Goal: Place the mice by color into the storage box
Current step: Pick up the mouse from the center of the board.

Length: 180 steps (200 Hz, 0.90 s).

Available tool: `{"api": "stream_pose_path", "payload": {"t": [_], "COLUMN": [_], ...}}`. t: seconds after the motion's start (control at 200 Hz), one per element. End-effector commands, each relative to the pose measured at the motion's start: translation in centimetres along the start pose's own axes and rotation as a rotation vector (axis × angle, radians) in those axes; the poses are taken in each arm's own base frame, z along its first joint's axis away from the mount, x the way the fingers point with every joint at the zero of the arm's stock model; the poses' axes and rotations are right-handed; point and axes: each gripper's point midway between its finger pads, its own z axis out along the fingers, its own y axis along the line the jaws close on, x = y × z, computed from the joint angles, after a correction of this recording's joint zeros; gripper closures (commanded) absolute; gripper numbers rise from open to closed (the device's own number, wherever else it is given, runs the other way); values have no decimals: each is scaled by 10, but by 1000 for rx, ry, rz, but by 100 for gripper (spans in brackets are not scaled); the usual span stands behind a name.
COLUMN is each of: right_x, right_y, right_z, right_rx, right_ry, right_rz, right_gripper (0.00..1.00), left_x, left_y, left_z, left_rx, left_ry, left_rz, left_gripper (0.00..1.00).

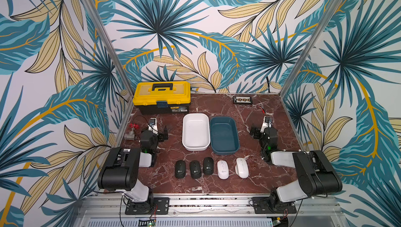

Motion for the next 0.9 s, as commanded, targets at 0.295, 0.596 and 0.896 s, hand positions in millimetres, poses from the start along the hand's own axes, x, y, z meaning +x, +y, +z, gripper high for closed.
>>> {"api": "stream_pose_path", "payload": {"t": [0.295,0.596,0.896], "right_x": [-72,-64,-17], "right_y": [0,30,31], "right_z": [-27,-73,-158], "right_rx": [24,-151,1], "right_ry": [236,416,658], "right_rz": [234,373,154], "right_gripper": [1,21,25], "left_x": [-58,-88,-103], "left_y": [33,-6,-45], "left_z": [13,-12,-48], "left_rx": [-219,-48,-4], "left_ry": [218,306,334], "left_rz": [-212,-334,-289], "left_gripper": [0,33,33]}}
